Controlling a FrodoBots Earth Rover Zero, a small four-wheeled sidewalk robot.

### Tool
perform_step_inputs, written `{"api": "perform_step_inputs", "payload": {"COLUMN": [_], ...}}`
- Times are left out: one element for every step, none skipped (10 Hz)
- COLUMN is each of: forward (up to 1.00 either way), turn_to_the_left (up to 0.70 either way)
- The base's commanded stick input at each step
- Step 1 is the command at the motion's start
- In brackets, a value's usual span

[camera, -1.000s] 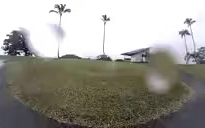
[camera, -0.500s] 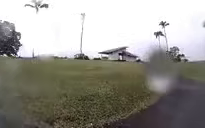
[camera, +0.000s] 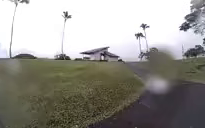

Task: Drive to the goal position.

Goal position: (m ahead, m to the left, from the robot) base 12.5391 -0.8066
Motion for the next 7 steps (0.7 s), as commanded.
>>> {"api": "perform_step_inputs", "payload": {"forward": [0.0, 0.0, 0.0, 0.0, 0.0, 0.0, 0.0], "turn_to_the_left": [-0.7, -0.7, -0.7, -0.7, -0.7, -0.7, -0.7]}}
